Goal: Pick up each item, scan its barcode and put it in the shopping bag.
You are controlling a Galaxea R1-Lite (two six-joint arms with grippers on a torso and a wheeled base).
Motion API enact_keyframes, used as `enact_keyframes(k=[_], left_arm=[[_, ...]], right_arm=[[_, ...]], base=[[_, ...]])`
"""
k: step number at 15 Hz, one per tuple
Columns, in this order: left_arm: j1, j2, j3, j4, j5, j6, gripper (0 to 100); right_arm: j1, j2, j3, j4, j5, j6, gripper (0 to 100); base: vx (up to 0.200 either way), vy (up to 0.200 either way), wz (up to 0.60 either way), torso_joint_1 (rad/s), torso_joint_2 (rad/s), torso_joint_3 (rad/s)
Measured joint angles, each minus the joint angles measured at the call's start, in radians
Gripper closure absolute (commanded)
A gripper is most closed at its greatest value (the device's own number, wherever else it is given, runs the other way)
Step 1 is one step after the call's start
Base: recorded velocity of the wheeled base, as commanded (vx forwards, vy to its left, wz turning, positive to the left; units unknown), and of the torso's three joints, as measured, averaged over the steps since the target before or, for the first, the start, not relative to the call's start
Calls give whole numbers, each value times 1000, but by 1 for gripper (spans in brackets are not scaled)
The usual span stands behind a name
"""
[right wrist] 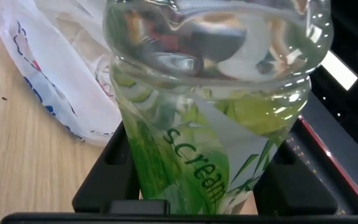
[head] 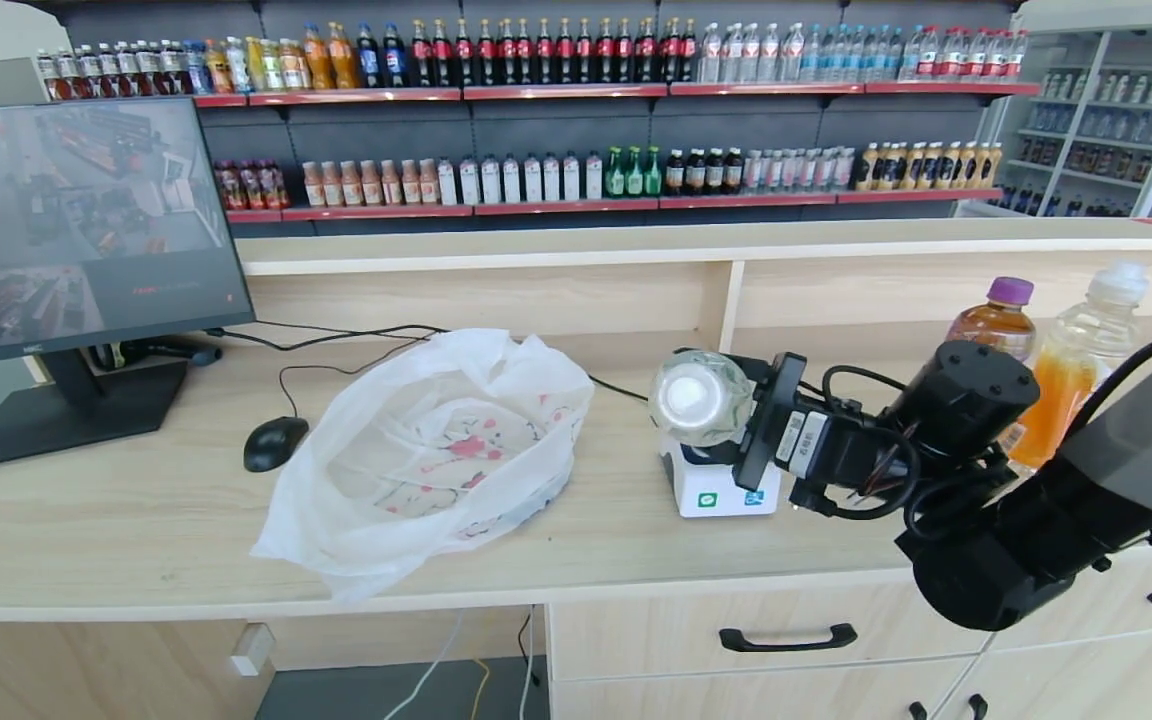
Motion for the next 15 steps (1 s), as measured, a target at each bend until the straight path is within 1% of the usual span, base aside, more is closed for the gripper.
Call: enact_keyframes(k=[3, 6, 10, 15], left_arm=[[0, 0, 0, 0, 0, 0, 0], [0, 0, 0, 0, 0, 0, 0], [0, 0, 0, 0, 0, 0, 0], [0, 0, 0, 0, 0, 0, 0]], right_arm=[[-23, 6, -63, -2, 27, -4, 100], [-81, 39, -101, 1, 47, -23, 100], [-79, 57, -106, 0, 63, -39, 100], [-73, 64, -69, 1, 87, -69, 100]], base=[[0, 0, 0, 0, 0, 0], [0, 0, 0, 0, 0, 0], [0, 0, 0, 0, 0, 0], [0, 0, 0, 0, 0, 0]])
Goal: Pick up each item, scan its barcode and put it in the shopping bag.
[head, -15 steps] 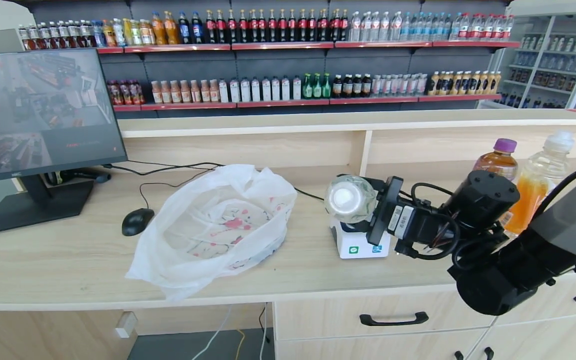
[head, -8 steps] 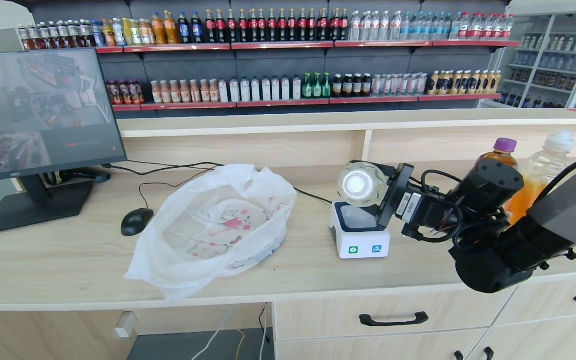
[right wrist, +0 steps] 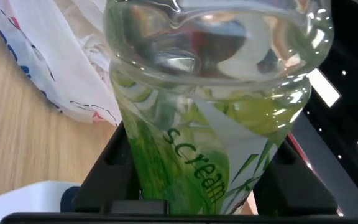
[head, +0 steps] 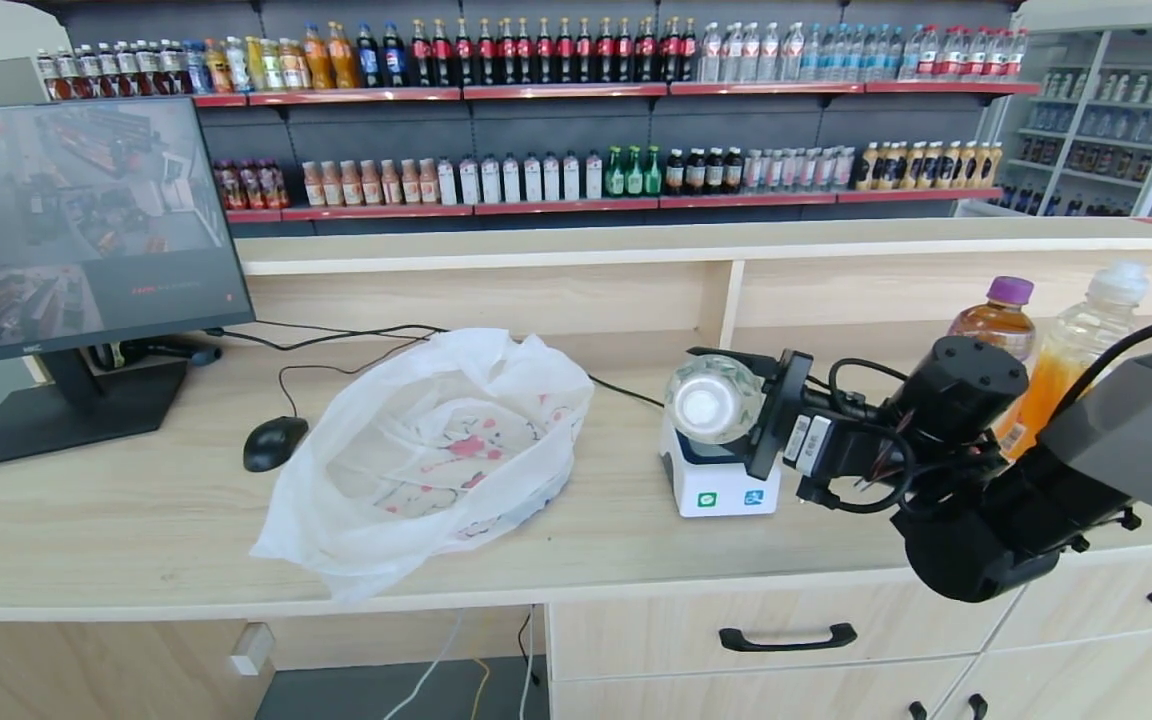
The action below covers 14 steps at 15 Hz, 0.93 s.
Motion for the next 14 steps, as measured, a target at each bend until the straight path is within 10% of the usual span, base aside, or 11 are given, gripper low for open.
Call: enact_keyframes(k=[14], left_arm=[[0, 0, 0, 0, 0, 0, 0]], right_arm=[[12, 7, -8, -1, -1, 10, 100]], base=[[0, 0, 0, 0, 0, 0]])
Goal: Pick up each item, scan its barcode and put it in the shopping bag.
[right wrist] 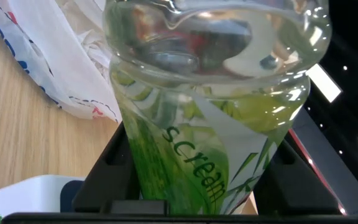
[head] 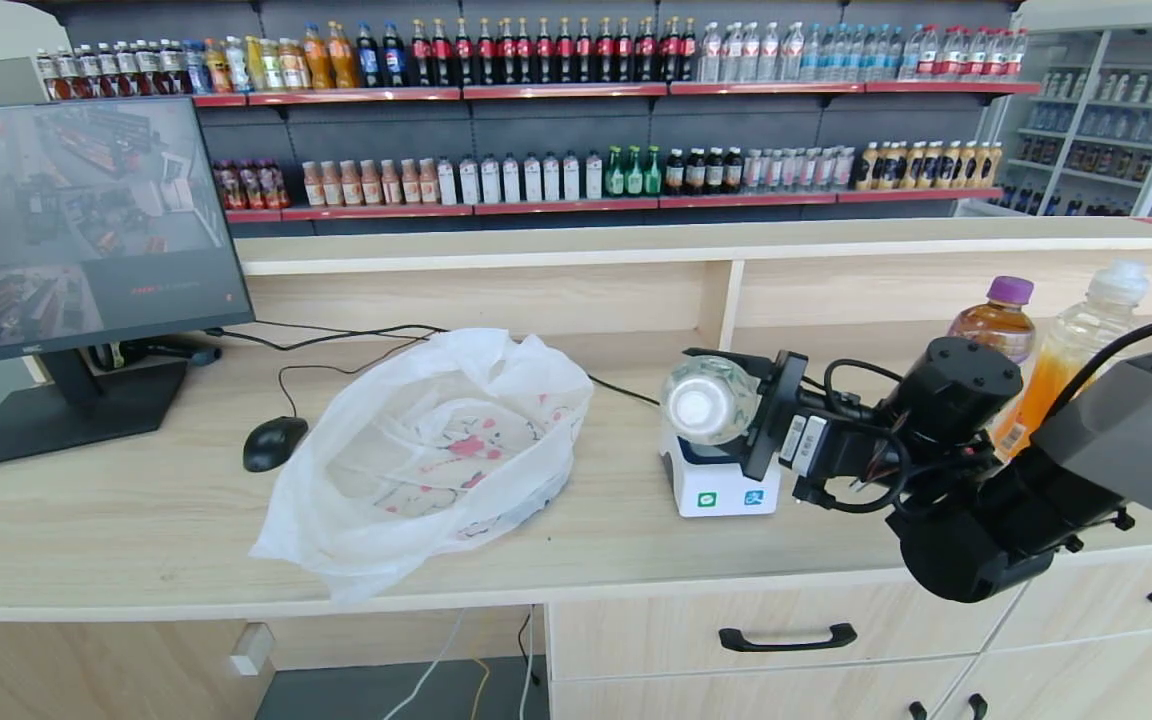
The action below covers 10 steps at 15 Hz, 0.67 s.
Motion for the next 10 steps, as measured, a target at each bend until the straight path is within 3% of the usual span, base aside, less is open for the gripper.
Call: enact_keyframes(k=[10], left_arm=[[0, 0, 0, 0, 0, 0, 0]], right_arm=[[25, 7, -3, -1, 0, 0, 100]], base=[[0, 0, 0, 0, 0, 0]])
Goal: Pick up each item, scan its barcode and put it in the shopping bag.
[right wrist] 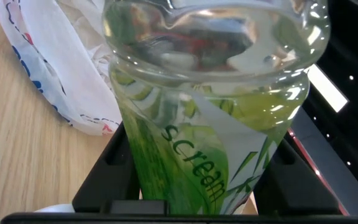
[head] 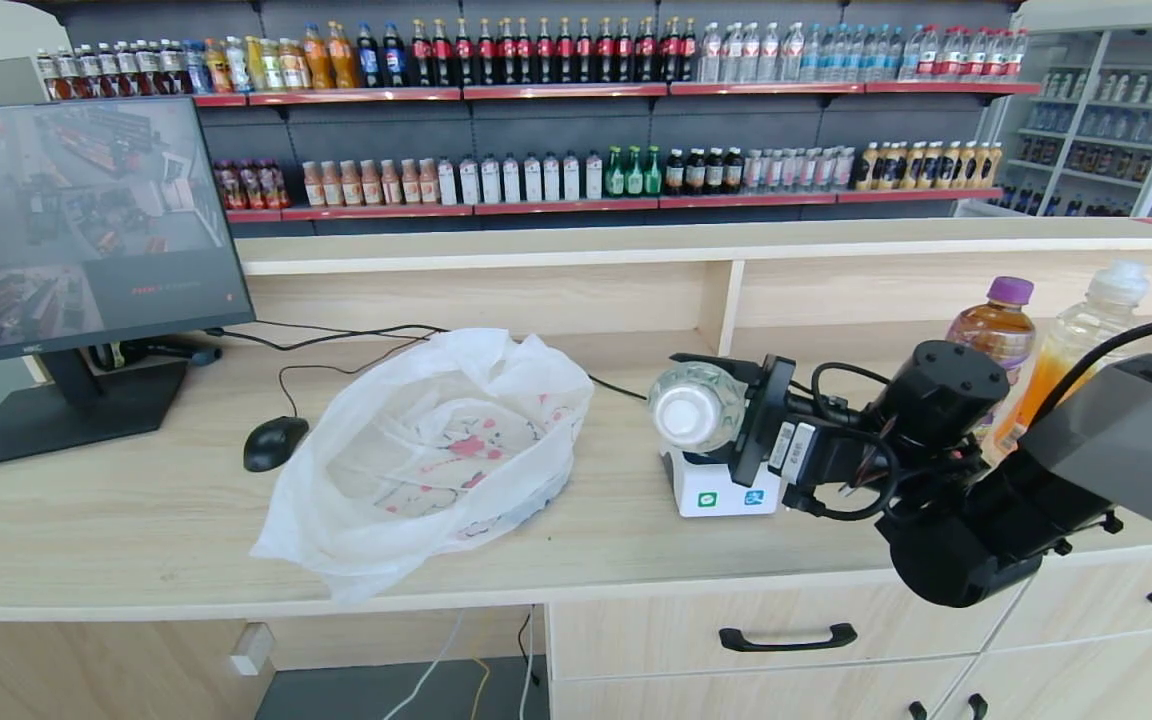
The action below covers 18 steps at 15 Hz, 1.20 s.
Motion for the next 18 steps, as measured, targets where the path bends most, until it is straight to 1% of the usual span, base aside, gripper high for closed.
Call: enact_keyframes(k=[4, 8, 11, 18], left_arm=[[0, 0, 0, 0, 0, 0, 0], [0, 0, 0, 0, 0, 0, 0], [0, 0, 0, 0, 0, 0, 0], [0, 0, 0, 0, 0, 0, 0]], right_arm=[[18, -6, 3, 2, 0, 3, 100], [17, -30, 15, 1, -9, 20, 100], [40, -51, 27, 1, -44, 46, 100], [79, -171, 55, 1, -325, 245, 100]], base=[[0, 0, 0, 0, 0, 0], [0, 0, 0, 0, 0, 0], [0, 0, 0, 0, 0, 0], [0, 0, 0, 0, 0, 0]])
